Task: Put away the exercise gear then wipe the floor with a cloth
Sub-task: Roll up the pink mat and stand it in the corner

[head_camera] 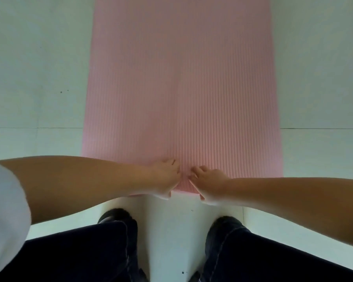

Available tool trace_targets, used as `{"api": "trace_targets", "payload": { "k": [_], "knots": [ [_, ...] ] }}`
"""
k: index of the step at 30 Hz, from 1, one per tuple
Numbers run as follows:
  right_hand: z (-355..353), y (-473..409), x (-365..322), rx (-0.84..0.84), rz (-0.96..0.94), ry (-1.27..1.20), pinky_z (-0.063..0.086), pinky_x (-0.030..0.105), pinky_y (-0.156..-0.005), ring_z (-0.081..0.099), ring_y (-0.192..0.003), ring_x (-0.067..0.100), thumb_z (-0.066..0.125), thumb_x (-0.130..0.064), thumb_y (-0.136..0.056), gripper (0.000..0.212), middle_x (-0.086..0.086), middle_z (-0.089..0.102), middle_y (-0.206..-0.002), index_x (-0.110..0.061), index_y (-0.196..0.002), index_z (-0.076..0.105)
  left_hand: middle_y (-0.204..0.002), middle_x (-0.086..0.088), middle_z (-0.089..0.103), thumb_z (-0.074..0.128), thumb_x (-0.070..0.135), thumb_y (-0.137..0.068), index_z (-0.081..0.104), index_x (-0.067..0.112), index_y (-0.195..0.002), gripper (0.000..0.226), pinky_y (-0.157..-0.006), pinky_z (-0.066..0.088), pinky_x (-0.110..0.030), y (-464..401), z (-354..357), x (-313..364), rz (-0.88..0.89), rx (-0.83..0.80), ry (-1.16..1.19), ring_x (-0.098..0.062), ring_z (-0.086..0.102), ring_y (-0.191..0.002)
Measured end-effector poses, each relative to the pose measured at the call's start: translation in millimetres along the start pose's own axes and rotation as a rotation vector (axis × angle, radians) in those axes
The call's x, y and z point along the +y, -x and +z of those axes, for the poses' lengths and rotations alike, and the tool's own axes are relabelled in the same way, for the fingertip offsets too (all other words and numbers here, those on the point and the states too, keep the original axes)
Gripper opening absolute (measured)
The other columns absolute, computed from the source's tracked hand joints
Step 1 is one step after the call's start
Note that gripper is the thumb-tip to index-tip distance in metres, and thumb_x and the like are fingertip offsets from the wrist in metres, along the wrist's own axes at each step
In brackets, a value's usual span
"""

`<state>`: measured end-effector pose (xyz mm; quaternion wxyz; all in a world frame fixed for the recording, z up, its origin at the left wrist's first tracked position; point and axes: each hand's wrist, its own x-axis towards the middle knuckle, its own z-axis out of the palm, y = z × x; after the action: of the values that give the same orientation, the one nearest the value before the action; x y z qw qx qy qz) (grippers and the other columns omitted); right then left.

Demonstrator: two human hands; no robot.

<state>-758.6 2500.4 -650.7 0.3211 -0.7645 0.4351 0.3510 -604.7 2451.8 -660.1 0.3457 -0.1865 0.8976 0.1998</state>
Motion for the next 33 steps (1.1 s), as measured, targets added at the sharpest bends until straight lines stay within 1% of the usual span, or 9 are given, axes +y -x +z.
{"api": "trace_targets", "payload": {
  "k": [4, 7, 12, 14, 17, 22, 25, 30, 33],
  "knots": [
    [-22.0, -2.6, 16.4, -0.005, 0.072, -0.261, 0.039, 0.028, -0.064, 0.050, -0.096, 0.028, 0.044, -0.007, -0.091, 0.009, 0.016, 0.052, -0.110, -0.010, -0.097, 0.050, -0.107, -0.017, 0.055, 0.046, 0.020, -0.090, 0.057, 0.002, -0.101, 0.024, -0.073, 0.044, -0.036, 1.5, -14.5, -28.8, 0.031, -0.040, 0.141, -0.033, 0.053, -0.092],
    [-50.4, -7.7, 35.4, 0.107, 0.150, -0.392, 0.034, 0.027, -0.068, 0.052, -0.097, 0.027, 0.038, -0.001, -0.091, 0.024, 0.016, 0.058, -0.115, -0.005, -0.104, 0.057, -0.117, -0.013, 0.054, 0.040, 0.020, -0.097, 0.047, 0.008, -0.124, 0.031, -0.078, 0.043, -0.034, 12.2, -25.1, -46.8, -0.111, -0.060, 0.148, -0.028, 0.052, -0.090],
    [-78.6, -22.3, 49.3, 0.144, 0.228, -0.500, 0.038, 0.029, -0.082, 0.053, -0.113, 0.027, 0.036, 0.002, -0.089, 0.039, 0.013, 0.057, -0.126, -0.008, -0.120, 0.057, -0.124, -0.019, 0.060, 0.022, 0.004, -0.081, 0.054, 0.000, -0.130, 0.058, -0.084, 0.052, -0.050, 24.4, -19.7, -30.6, -0.124, 0.458, -0.248, -0.035, 0.062, -0.106],
    [-73.7, -30.1, 54.3, 0.135, 0.253, -0.549, 0.038, 0.028, -0.080, 0.052, -0.110, 0.026, 0.033, 0.001, -0.090, 0.040, 0.011, 0.057, -0.125, -0.011, -0.120, 0.057, -0.152, -0.027, 0.022, 0.019, 0.006, -0.095, 0.024, -0.007, -0.145, 0.052, -0.107, 0.030, -0.060, 23.4, -11.3, -22.9, -0.151, 0.387, -0.257, -0.038, 0.028, -0.139],
    [-67.0, -34.9, 59.7, 0.185, 0.277, -0.614, 0.040, 0.031, -0.085, 0.053, -0.110, 0.027, 0.033, -0.004, -0.093, 0.037, 0.011, 0.058, -0.125, -0.014, -0.121, 0.056, -0.155, -0.025, -0.014, 0.017, 0.016, -0.102, -0.010, -0.006, -0.146, 0.056, -0.112, 0.002, -0.063, 21.9, -1.9, -16.1, -0.216, 0.119, -0.258, -0.042, -0.011, -0.143],
    [-53.1, -31.4, 56.7, 0.467, 0.264, -0.258, 0.024, 0.045, -0.109, 0.048, -0.121, 0.028, 0.044, -0.014, -0.092, 0.039, 0.006, 0.053, -0.130, -0.019, -0.130, 0.049, -0.155, -0.025, -0.013, -0.003, 0.009, -0.091, -0.015, -0.003, -0.145, 0.057, -0.112, 0.004, -0.064, 13.8, 14.7, -32.4, -0.198, 0.193, -0.159, -0.041, -0.007, -0.144],
    [-33.5, -22.0, 43.5, 0.737, 0.132, 0.018, 0.033, 0.061, -0.105, 0.054, -0.120, 0.034, 0.050, -0.021, -0.082, 0.043, 0.012, 0.057, -0.127, -0.010, -0.123, 0.058, -0.155, -0.019, -0.018, 0.004, 0.003, -0.088, -0.021, 0.001, -0.145, 0.062, -0.117, 0.003, -0.055, 9.9, 19.2, -49.9, -0.076, 0.167, -0.165, -0.033, -0.010, -0.146],
    [24.5, -8.4, 28.9, 0.518, 0.030, 0.121, 0.023, 0.058, -0.104, 0.039, -0.135, 0.029, 0.074, -0.040, -0.068, 0.087, 0.012, 0.044, -0.145, -0.007, -0.140, 0.037, -0.157, -0.011, -0.022, 0.034, 0.007, -0.097, -0.021, 0.009, -0.147, 0.074, -0.119, -0.007, -0.043, -2.2, 14.2, -66.2, 0.018, 0.043, -0.039, -0.022, -0.016, -0.146],
    [17.9, -15.2, 57.8, 0.459, 0.068, 0.178, 0.025, 0.062, -0.108, 0.052, -0.126, 0.027, 0.079, -0.028, -0.062, 0.084, 0.010, 0.053, -0.138, -0.007, -0.137, 0.047, -0.158, -0.010, -0.019, 0.033, 0.013, -0.098, -0.017, 0.009, -0.148, 0.071, -0.119, -0.006, -0.040, -4.5, 7.2, -69.9, 0.019, -0.002, -0.025, -0.022, -0.012, -0.147]
  ]
}}
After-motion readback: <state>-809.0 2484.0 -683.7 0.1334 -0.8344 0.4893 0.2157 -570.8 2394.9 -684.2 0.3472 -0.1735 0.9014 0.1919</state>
